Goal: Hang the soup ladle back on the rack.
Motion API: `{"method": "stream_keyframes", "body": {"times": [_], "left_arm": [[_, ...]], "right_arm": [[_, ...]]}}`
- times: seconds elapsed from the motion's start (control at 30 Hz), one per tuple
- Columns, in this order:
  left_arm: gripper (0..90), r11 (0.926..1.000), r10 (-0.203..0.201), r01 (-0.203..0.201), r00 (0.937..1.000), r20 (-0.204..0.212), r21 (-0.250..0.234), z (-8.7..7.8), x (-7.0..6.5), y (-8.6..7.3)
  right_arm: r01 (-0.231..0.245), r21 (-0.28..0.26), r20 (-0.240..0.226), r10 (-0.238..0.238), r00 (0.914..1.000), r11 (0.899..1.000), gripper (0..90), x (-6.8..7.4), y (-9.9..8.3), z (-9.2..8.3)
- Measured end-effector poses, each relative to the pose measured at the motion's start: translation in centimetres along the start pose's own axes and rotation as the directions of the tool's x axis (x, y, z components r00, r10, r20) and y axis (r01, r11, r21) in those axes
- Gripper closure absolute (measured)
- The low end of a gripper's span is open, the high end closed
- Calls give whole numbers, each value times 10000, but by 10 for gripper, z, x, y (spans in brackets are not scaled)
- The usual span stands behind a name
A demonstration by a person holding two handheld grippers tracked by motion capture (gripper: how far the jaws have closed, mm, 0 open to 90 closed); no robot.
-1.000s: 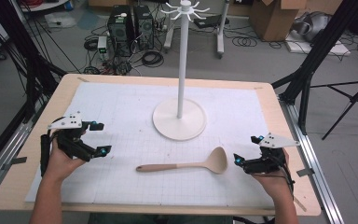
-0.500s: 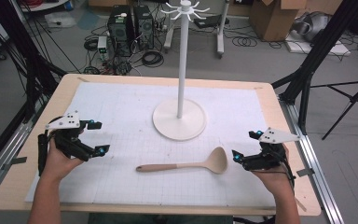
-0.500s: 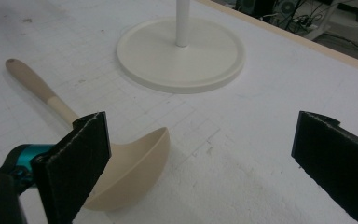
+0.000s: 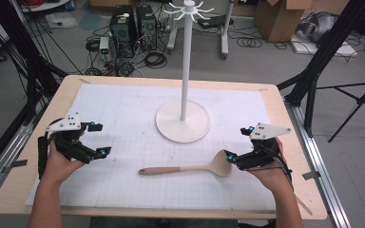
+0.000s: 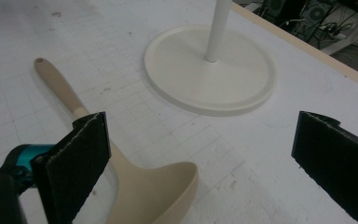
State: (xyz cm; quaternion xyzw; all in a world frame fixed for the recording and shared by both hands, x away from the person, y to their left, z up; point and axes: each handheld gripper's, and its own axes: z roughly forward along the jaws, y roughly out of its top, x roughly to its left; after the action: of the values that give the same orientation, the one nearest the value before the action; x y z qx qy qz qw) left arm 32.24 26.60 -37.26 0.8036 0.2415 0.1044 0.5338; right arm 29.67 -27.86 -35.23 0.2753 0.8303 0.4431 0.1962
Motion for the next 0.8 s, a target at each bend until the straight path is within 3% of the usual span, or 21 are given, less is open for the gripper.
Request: {"method": "stream_keyframes", "body": {"times": [0.2, 0.43, 0.8], "left_arm": [[17, 10000, 63, -63, 10000, -25, 14, -1, -1, 1], [17, 9999, 99, -98, 9999, -133, 45, 0, -1, 1], [17, 9999, 88, -86, 9998, -186, 93, 2, -1, 2]], "right_arm": [[659, 296, -533, -643, 9965, 9974, 30, 8, 22, 19], [895, 681, -1043, -821, 9912, 9937, 30, 11, 32, 37], [1720, 1363, -1922, -1442, 9707, 9756, 30, 23, 42, 66]]}}
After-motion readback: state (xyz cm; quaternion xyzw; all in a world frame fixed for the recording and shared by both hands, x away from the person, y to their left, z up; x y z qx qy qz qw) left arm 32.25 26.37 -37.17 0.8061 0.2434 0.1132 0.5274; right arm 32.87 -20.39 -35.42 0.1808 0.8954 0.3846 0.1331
